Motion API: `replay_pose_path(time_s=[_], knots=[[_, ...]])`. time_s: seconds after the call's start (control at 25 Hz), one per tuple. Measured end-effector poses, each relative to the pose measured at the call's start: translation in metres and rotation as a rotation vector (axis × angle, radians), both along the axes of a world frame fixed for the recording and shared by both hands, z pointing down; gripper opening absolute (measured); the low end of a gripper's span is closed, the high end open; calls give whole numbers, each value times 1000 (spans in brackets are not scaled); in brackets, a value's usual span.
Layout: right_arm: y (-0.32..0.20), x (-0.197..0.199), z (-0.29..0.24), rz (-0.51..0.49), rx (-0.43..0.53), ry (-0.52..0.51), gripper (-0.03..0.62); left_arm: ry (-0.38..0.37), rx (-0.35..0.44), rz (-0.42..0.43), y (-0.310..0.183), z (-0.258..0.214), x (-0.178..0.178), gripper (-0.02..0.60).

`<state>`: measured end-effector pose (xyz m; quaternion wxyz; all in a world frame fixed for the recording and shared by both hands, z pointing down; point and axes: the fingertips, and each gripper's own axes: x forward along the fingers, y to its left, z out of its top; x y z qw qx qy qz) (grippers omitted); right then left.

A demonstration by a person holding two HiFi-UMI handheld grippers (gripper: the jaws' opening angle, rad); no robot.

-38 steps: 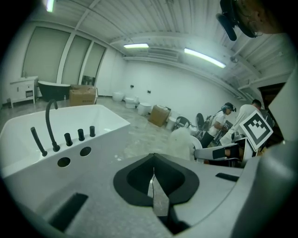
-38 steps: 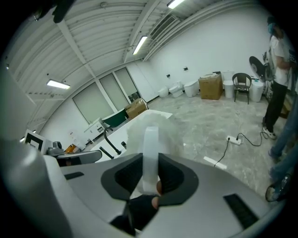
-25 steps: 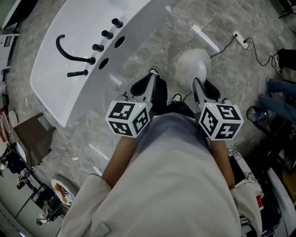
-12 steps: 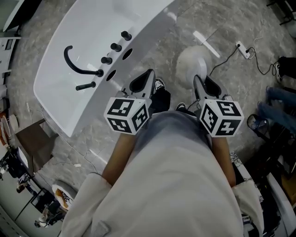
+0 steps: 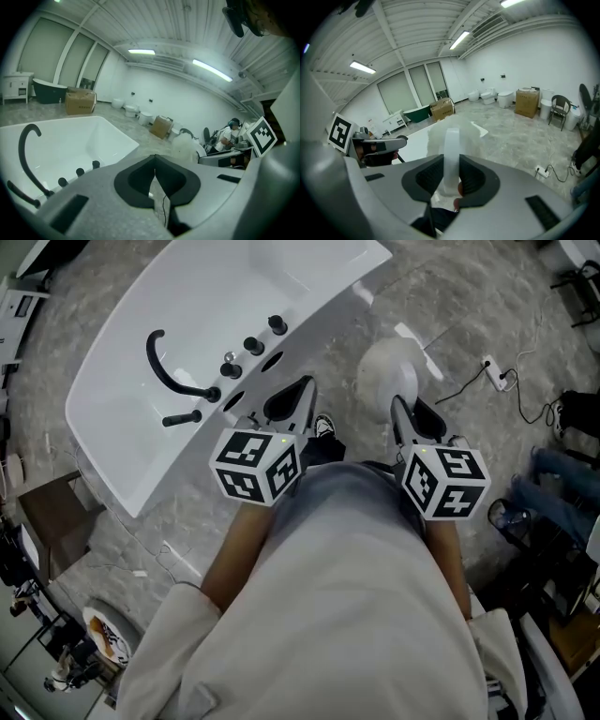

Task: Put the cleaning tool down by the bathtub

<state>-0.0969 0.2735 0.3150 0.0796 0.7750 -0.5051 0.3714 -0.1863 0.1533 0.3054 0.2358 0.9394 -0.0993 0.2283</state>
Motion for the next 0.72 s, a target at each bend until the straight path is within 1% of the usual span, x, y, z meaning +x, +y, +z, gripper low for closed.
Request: replay_pose_path(time_s=[0.24,0.52,0.72], knots=[[-27,4,2,-18,-13,7,84,14,-12,-18,-28,2,-1,3],[-47,7,3,-3,-1,-15,84,11,-21,-23,-49,8,-1,3],[-52,13,-2,52,30,-2,84,8,-22,-29,-59,8,-2,3]])
